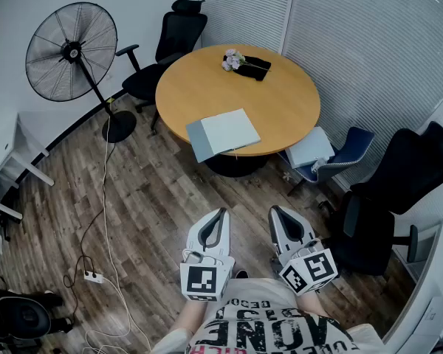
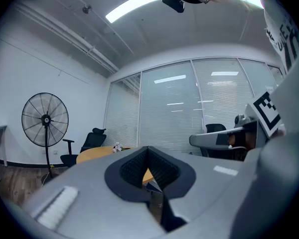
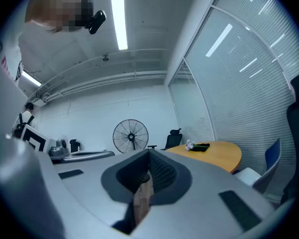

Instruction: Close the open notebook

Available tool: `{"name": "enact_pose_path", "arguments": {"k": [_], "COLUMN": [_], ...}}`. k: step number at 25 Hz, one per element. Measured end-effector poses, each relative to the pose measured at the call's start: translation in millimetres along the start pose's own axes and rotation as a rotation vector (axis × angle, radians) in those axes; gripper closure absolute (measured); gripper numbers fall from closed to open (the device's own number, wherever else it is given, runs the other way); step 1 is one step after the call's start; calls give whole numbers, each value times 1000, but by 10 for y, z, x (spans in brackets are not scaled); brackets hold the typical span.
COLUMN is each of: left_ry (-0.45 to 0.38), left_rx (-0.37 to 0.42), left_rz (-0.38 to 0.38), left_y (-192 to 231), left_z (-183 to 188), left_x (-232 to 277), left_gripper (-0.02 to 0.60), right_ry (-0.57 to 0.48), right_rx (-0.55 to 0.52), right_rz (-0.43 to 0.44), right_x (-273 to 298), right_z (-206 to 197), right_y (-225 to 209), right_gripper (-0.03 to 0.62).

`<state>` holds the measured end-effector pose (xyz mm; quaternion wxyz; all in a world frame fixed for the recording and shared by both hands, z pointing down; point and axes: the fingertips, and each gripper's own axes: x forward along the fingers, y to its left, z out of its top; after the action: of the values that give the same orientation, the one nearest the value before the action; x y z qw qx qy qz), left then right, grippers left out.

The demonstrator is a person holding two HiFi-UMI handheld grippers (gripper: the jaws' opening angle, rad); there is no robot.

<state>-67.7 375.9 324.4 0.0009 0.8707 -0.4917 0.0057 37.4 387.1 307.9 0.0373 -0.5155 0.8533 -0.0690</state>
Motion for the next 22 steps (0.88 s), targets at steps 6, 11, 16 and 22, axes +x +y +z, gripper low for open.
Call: {"name": "enact_pose_path", "arguments": {"k": [6,11,16,22], "left_ry": [10,5,7,30], "left_rx": [-5,-29,-21,-21], "left_rz": [2,15,20,19], "left_y": [-20,-6,-48,-109], "left_z": [-7,25,29,-70], "left_x": [-32,-18,30,77], "left_gripper": [570,570,570,569], "right_ry": [-3,-10,-10,-35], "right_rx": [-1,6,7,50], "right_rz": [13,11,6,-19], "right_x": [-22,-27,-76,-180], "right_z": [12,35,18,-9], "right_y": [57,32,-57,-240], "right_gripper": [582,582,582,582]}}
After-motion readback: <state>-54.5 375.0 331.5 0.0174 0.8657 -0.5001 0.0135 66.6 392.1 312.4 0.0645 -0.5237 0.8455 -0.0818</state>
